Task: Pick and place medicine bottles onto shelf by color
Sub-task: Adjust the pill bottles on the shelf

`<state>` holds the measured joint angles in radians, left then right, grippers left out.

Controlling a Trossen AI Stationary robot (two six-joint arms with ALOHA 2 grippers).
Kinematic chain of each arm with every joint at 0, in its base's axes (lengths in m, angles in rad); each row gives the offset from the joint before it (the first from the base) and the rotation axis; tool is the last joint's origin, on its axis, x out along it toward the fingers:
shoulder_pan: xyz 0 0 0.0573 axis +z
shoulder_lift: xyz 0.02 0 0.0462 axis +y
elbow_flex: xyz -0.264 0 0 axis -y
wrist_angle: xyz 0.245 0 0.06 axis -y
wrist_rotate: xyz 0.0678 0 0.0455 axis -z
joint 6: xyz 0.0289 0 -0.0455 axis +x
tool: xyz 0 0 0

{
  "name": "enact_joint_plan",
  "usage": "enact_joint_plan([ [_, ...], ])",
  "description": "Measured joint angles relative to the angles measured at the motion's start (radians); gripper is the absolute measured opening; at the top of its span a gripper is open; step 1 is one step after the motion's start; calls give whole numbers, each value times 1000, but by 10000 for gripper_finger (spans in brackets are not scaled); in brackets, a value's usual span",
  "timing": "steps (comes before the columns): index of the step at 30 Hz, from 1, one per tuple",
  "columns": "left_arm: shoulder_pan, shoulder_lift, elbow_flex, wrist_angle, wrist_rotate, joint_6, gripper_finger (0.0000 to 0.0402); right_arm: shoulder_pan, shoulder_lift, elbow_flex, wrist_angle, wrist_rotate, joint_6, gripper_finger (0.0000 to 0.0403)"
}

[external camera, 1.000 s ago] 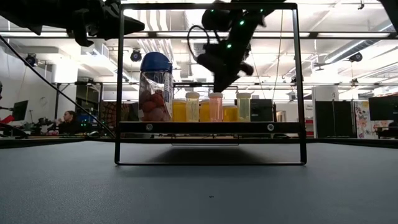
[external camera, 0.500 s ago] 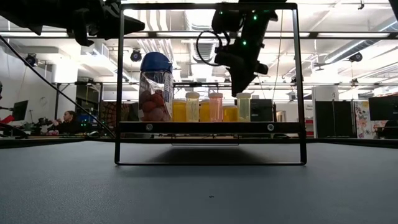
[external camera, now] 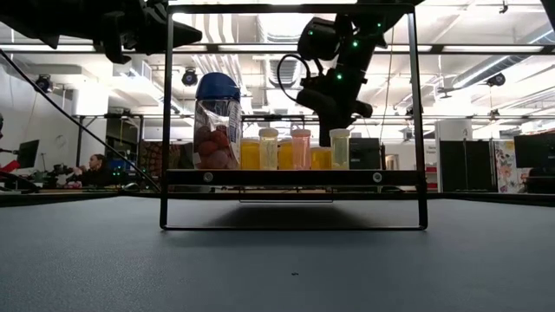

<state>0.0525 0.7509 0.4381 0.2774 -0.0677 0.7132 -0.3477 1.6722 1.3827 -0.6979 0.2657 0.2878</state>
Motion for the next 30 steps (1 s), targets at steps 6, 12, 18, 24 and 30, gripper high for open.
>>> enact_joint_plan([
  [6,0,0,0,1,0,0,6,0,0,-1,8,0,-11,38],
  [12,0,0,0,2,0,0,6,0,0,5,2,-1,-19,38],
  [18,-1,1,0,3,0,0,6,5,-1,48,-7,-13,-48,38],
  [24,-1,1,0,3,0,0,6,36,-2,64,-11,-269,-62,38],
  [30,-1,2,-1,2,0,-1,6,67,2,61,-66,-308,-40,38],
])
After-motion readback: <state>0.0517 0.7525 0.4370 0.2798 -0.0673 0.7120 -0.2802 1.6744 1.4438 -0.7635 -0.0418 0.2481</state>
